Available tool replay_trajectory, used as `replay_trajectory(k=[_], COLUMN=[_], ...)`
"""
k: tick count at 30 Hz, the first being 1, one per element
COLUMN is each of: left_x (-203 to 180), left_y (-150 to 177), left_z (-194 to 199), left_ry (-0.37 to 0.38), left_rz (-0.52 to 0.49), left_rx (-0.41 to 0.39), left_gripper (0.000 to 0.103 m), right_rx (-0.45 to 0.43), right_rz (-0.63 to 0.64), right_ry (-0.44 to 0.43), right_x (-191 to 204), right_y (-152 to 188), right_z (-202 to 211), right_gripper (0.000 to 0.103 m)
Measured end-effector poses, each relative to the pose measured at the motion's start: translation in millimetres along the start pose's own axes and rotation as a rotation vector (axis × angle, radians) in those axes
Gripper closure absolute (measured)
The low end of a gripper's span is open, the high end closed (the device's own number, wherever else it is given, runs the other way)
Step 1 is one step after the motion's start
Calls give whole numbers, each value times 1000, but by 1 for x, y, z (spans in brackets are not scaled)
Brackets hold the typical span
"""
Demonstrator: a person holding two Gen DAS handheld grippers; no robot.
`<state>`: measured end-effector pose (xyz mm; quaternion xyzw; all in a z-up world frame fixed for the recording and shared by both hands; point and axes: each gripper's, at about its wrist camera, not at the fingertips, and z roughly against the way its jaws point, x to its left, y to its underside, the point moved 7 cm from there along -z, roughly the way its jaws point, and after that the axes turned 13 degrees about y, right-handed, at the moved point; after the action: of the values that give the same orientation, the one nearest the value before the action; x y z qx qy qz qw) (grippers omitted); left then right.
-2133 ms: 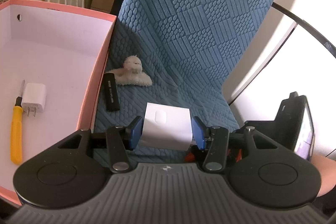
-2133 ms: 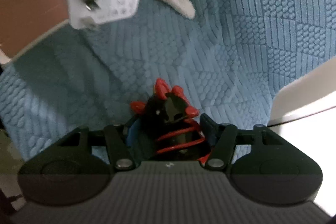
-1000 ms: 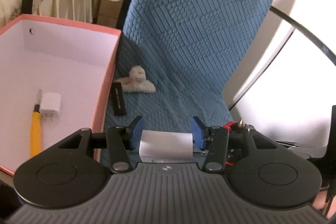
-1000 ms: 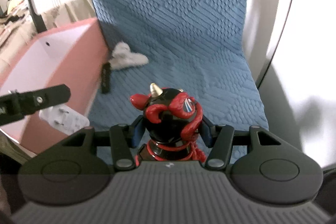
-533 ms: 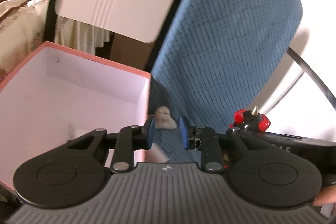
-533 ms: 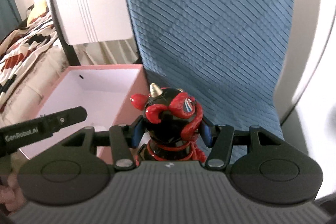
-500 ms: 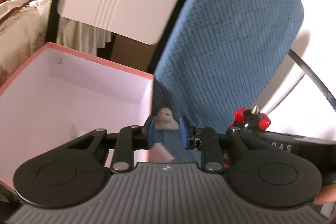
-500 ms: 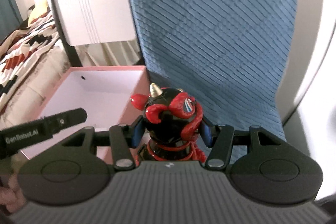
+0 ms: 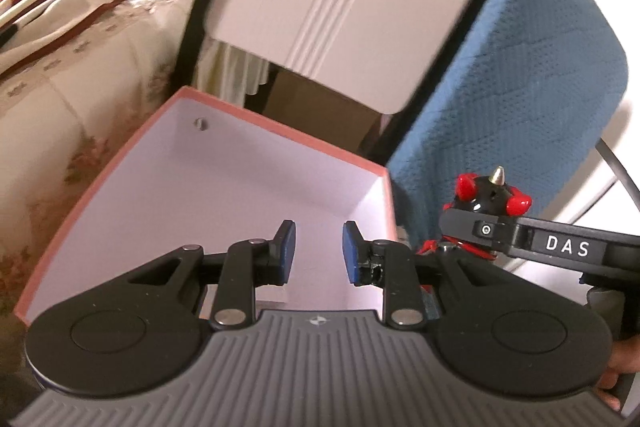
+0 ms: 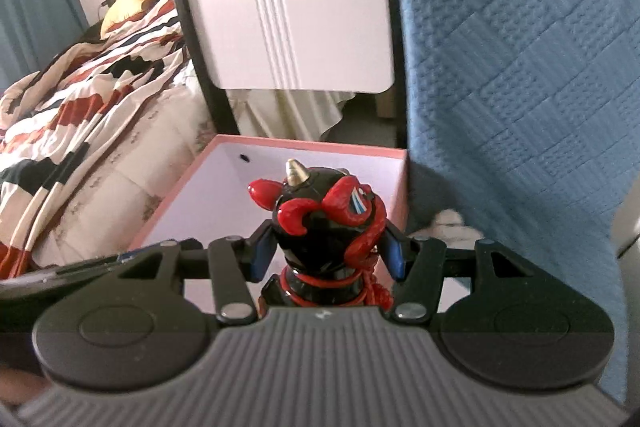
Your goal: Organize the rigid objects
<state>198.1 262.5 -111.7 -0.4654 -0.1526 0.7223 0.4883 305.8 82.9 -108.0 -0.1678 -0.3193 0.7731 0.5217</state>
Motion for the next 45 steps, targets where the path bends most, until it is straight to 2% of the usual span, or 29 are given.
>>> replay_trajectory(k=[9,17,27,35,40,45], left_x=[21,-7,-66,-116,-136,-142], left_y=[4,8,34,75,104,126], left_z=[-1,-13,-37,-68,-100,-139], left_ry=[-2,16,62,103,75,60], left_rz=[9,-30,-71,-125,-186,-236], left_rx=[18,32,58,102,130,148], left_gripper=[73,73,72,71,54,51], right_rx=[30,14,5,19,34,54], right_rz=[13,-12,-52,-107,-135,-152], right_ry=[10,28,97,143,153,163], right_x=[8,-11,-79,-145,-180,-213], right_y=[7,11,34,64,87,111], right_z=[-13,-2,21,29,19,0], right_gripper=[45,45,45,45,45,45])
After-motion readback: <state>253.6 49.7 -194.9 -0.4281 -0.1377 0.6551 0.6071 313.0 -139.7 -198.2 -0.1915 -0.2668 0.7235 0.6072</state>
